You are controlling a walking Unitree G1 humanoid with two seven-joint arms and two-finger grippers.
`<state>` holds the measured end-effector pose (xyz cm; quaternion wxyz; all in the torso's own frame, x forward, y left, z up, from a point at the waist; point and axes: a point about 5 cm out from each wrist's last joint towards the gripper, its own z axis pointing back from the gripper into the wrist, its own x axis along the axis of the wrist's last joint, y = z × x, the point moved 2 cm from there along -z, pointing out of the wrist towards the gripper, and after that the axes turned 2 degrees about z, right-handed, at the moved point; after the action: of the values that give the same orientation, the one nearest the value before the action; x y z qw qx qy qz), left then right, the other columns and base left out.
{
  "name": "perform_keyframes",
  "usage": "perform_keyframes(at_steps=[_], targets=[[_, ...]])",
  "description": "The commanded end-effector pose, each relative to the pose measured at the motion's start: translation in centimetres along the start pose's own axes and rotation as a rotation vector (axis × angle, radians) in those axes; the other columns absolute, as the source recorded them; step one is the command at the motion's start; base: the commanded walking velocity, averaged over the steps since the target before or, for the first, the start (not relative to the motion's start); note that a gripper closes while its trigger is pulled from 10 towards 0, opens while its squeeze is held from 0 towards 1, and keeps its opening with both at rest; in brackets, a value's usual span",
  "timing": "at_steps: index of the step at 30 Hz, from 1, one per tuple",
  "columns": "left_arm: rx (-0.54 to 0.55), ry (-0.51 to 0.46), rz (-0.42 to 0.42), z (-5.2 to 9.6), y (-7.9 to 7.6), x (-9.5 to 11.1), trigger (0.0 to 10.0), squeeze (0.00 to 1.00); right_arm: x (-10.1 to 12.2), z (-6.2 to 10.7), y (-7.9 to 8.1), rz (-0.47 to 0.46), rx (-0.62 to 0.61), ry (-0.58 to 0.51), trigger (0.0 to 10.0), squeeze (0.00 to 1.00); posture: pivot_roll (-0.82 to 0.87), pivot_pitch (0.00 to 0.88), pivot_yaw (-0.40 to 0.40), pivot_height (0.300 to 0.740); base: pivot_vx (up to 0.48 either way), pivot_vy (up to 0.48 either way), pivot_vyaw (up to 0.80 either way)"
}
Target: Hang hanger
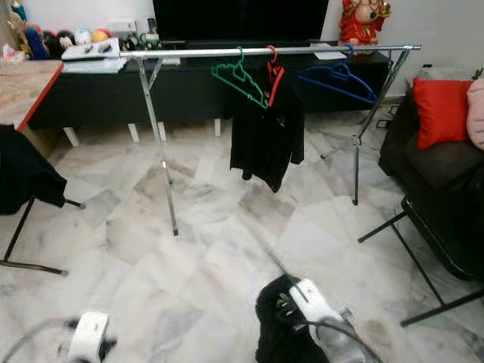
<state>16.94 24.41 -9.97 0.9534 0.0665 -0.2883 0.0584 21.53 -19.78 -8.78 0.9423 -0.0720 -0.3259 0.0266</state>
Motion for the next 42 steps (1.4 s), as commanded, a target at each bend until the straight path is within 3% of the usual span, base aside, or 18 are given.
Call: perform_keyframes(at_steps=[1, 12, 39, 42], targets=[[0.028, 0.049, 0.026, 0.2, 0.4, -1.2, 10.0, 0.00, -3.0, 0.5, -2.1, -0.392, -0.115, 0.103, 10.0, 0.00, 0.03, 0.047, 0.018, 0.740, 0.000, 0.000, 0.00], [0.038, 0.071, 0.040, 0.3, 0.7, -1.9, 10.0, 0.00, -3.4, 0.6, -2.4, -0.418, -0.125, 0.115, 10.0, 0.00, 0.03, 0.045, 0.010, 0.740, 0.000, 0.000, 0.00], [0.044, 0.116, 0.035, 1.0, 1.8, -4.1, 10.0, 0.00, -4.9, 0.9, -1.8, -0.349, -0.104, 0.189, 10.0, 0.00, 0.02, 0.065, 0.009, 0.740, 0.000, 0.000, 0.00], [0.035, 0.121, 0.002, 1.0, 1.8, -4.2, 10.0, 0.00, -4.9, 0.9, -1.7, -0.338, -0.096, 0.193, 10.0, 0.00, 0.02, 0.066, 0.011, 0.740, 0.000, 0.000, 0.00]])
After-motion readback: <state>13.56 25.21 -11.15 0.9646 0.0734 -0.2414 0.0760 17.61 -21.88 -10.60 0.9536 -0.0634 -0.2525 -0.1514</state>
